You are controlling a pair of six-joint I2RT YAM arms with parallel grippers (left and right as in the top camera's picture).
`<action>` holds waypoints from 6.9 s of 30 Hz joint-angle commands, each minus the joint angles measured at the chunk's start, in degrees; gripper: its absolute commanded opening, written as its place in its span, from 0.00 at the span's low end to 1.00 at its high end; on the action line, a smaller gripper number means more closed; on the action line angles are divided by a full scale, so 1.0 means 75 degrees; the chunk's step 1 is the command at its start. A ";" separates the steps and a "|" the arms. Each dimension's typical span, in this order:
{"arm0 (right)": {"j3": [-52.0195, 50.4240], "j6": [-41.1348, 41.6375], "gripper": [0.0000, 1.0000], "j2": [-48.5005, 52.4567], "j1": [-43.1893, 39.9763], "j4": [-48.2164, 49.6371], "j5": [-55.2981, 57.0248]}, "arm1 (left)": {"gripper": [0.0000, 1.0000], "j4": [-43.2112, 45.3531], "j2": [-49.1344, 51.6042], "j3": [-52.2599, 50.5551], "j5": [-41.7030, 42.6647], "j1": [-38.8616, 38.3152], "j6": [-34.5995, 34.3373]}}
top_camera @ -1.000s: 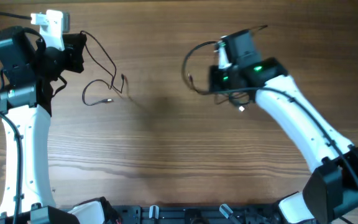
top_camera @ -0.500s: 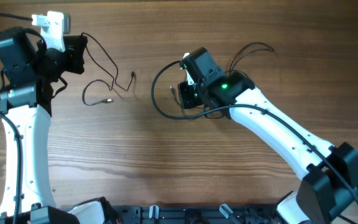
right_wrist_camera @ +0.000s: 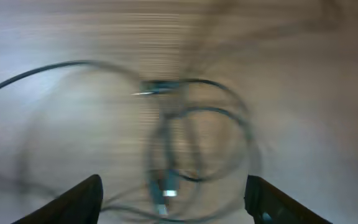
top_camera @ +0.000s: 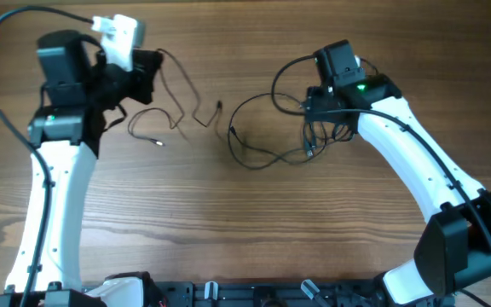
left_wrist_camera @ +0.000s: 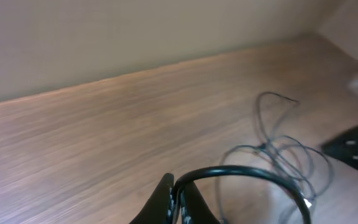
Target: Untangle cables
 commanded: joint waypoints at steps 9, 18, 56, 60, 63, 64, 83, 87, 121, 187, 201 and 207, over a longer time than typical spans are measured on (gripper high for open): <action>-0.0009 -0.5458 0.77 0.0166 0.0096 -0.0017 -0.6831 | 0.06 0.0504 -0.0003 0.0041 -0.0682 -0.1778 -0.0047; -0.0009 -0.4925 0.78 0.0169 0.0096 0.1553 -0.7192 | 0.06 0.0688 0.0370 0.0041 -0.0653 -0.2037 -0.0423; -0.0009 -0.3229 0.67 0.1169 0.0446 -0.1480 -0.2873 | 0.23 0.0822 0.0361 0.0041 -0.0962 -0.1157 -0.0682; -0.0009 -0.5015 0.75 0.1169 0.0449 -0.2244 -0.3908 | 0.23 0.0825 0.0361 0.0041 -0.0965 -0.1157 -0.0682; -0.0015 -0.5141 0.82 0.1169 0.0446 -0.2629 -0.3896 | 0.23 0.0822 0.0361 0.0041 -0.0962 -0.1157 -0.0682; -0.0079 -0.5141 0.83 0.1169 0.0446 -0.2629 -0.3867 | 0.23 0.0819 0.0361 0.0041 -0.0959 -0.1157 -0.0682; -0.1845 -0.4258 0.77 0.1198 0.0449 -0.1373 -0.3882 | 0.23 0.0787 0.0361 0.0041 -0.0702 -0.1157 -0.0679; -0.1979 -0.4065 0.47 0.1198 0.0449 -0.1405 -0.4051 | 0.23 0.0705 0.0361 0.0041 -0.0702 -0.1157 -0.0679; -0.0927 -0.1067 0.60 0.0393 0.0446 0.0539 -0.0764 | 0.23 0.0522 0.0361 0.0041 -0.0708 -0.1154 -0.0676; 0.4800 0.0047 0.04 -0.1215 -0.7047 -0.3072 -0.0347 | 0.25 -0.0195 0.0361 0.0041 -0.0708 -0.1148 -0.0621; 0.4707 0.2398 0.04 0.0568 -0.9329 -0.3780 0.0516 | 0.25 -0.0303 0.0361 0.0041 -0.0711 -0.1148 -0.0615; 0.3663 0.2734 0.04 0.0568 -0.9964 -0.3124 0.0414 | 0.25 -0.0300 0.0361 0.0041 -0.0711 -0.1148 -0.0586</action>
